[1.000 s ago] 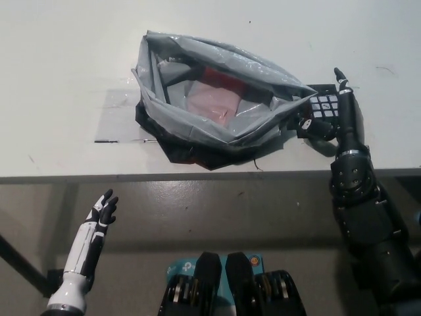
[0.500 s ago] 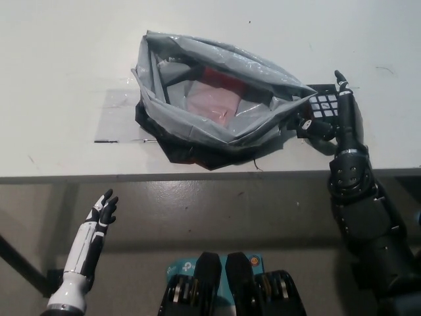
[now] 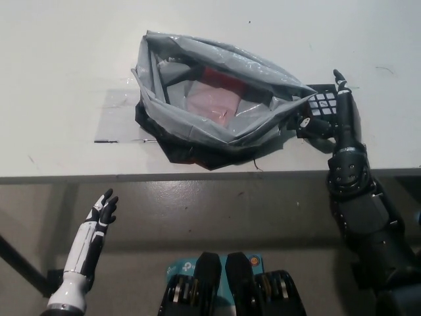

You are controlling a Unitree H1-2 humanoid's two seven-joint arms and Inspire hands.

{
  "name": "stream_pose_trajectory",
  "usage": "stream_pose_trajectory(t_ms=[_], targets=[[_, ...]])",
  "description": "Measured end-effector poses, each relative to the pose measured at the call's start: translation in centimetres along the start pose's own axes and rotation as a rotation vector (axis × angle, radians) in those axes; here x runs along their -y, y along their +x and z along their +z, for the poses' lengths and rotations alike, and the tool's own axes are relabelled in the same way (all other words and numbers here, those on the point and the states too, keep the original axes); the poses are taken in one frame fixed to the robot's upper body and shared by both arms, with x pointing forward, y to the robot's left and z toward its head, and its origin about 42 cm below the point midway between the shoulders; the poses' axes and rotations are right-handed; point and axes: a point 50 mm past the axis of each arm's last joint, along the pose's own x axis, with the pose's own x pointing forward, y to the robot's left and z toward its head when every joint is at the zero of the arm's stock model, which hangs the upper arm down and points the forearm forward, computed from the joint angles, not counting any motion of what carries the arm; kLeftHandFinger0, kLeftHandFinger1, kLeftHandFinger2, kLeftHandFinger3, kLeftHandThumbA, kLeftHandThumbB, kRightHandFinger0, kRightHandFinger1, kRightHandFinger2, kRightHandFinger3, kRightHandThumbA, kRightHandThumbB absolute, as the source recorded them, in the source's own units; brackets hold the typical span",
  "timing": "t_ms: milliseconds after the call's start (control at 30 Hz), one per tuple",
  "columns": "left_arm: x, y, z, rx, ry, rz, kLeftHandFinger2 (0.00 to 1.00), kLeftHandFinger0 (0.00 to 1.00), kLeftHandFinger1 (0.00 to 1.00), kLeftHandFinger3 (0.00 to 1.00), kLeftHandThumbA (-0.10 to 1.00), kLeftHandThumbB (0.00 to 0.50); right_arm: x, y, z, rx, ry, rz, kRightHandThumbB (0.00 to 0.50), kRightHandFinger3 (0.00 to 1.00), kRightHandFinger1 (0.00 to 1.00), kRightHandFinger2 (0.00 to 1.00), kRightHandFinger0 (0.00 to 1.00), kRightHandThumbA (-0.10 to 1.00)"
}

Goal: Use the right hand to pick up a rubix's cube and place it into a plastic bag and lift the bag

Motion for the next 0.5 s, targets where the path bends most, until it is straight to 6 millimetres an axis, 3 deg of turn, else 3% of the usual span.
stream_pose_trajectory(t_ms=[100, 133, 233, 267, 300, 333, 367, 433, 500], targets=[[0.0, 0.03, 0.02, 0.001, 0.0, 0.0, 1.0, 1.0, 1.0, 1.0, 1.0, 0.114, -0.02, 0.05, 0.01, 0.001, 0.008, 0.001, 0.441, 1.0, 1.0, 1.0, 1.0, 0.76], [0.0, 0.04, 0.03, 0.001, 0.0, 0.0, 1.0, 1.0, 1.0, 1.0, 1.0, 0.115, -0.03, 0.07, 0.0, 0.0, 0.011, 0.001, 0.418, 1.0, 1.0, 1.0, 1.0, 0.69], [0.0, 0.06, 0.05, 0.002, 0.0, 0.0, 1.0, 1.0, 1.0, 1.0, 1.0, 0.112, -0.09, 0.16, -0.05, -0.003, 0.027, 0.002, 0.423, 1.0, 1.0, 1.0, 1.0, 0.62], [0.0, 0.06, 0.05, 0.002, 0.0, 0.0, 1.0, 1.0, 1.0, 1.0, 1.0, 0.112, -0.09, 0.18, -0.07, -0.004, 0.029, 0.002, 0.362, 1.0, 0.88, 1.0, 0.78, 0.39], [0.0, 0.07, 0.05, 0.002, 0.0, 0.0, 1.0, 1.0, 1.0, 1.0, 1.0, 0.111, -0.13, 0.18, -0.12, -0.008, 0.029, 0.002, 0.378, 1.0, 0.72, 0.9, 0.57, 0.34], [0.0, 0.07, 0.06, 0.002, 0.0, 0.0, 1.0, 1.0, 1.0, 1.0, 1.0, 0.116, -0.15, 0.19, -0.15, -0.011, 0.028, 0.001, 0.37, 0.85, 0.43, 0.62, 0.29, 0.23], [-0.01, 0.08, 0.07, 0.002, 0.0, 0.0, 1.0, 1.0, 1.0, 1.0, 1.0, 0.118, -0.24, 0.2, -0.3, -0.027, 0.019, 0.0, 0.348, 0.61, 0.23, 0.42, 0.09, 0.05], [-0.01, 0.15, 0.12, 0.004, 0.0, 0.0, 1.0, 1.0, 1.0, 1.0, 1.0, 0.12, -0.2, 0.49, -0.02, -0.05, 0.002, -0.017, 0.321, 0.49, 0.16, 0.38, 0.0, -0.09], [-0.01, 0.3, 0.25, 0.009, 0.0, 0.0, 1.0, 1.0, 1.0, 1.0, 1.0, 0.135, -0.08, 0.88, 0.61, -0.06, -0.008, -0.031, 0.285, 0.42, 0.13, 0.4, 0.0, -0.1]])
